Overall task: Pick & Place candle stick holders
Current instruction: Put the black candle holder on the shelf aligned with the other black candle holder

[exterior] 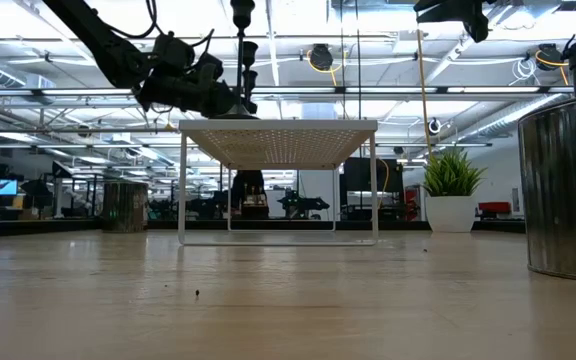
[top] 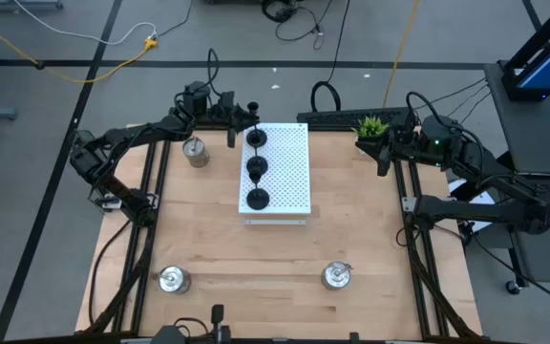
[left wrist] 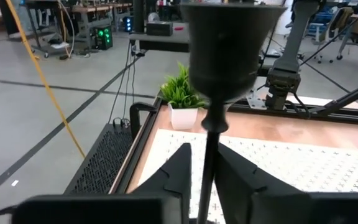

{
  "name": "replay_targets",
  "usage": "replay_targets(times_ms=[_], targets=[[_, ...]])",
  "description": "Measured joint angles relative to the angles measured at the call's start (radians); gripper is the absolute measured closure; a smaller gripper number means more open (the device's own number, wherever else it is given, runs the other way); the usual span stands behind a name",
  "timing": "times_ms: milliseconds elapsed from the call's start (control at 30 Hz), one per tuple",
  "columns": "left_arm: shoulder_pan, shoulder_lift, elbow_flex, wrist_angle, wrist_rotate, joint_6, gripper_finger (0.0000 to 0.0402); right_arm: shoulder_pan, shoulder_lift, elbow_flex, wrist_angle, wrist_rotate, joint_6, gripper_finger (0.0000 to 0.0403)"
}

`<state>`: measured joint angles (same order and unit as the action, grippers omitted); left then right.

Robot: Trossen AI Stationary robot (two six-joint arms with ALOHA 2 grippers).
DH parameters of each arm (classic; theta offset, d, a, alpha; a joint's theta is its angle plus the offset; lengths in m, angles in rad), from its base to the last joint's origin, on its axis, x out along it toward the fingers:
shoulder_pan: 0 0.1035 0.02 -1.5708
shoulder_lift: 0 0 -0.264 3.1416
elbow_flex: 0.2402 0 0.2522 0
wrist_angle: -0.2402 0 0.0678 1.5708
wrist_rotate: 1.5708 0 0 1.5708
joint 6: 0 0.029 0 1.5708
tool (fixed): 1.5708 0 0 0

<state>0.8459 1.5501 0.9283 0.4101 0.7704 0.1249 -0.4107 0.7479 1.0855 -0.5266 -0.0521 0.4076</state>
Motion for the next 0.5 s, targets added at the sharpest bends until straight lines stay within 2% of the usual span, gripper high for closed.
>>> replay_targets(times_ms=[500], targets=[[0.000,0.000,0.000,-0.028,-0.013,0.000,0.0207,0.000,0.000,0.000,0.000,0.000,0.000,0.0314]])
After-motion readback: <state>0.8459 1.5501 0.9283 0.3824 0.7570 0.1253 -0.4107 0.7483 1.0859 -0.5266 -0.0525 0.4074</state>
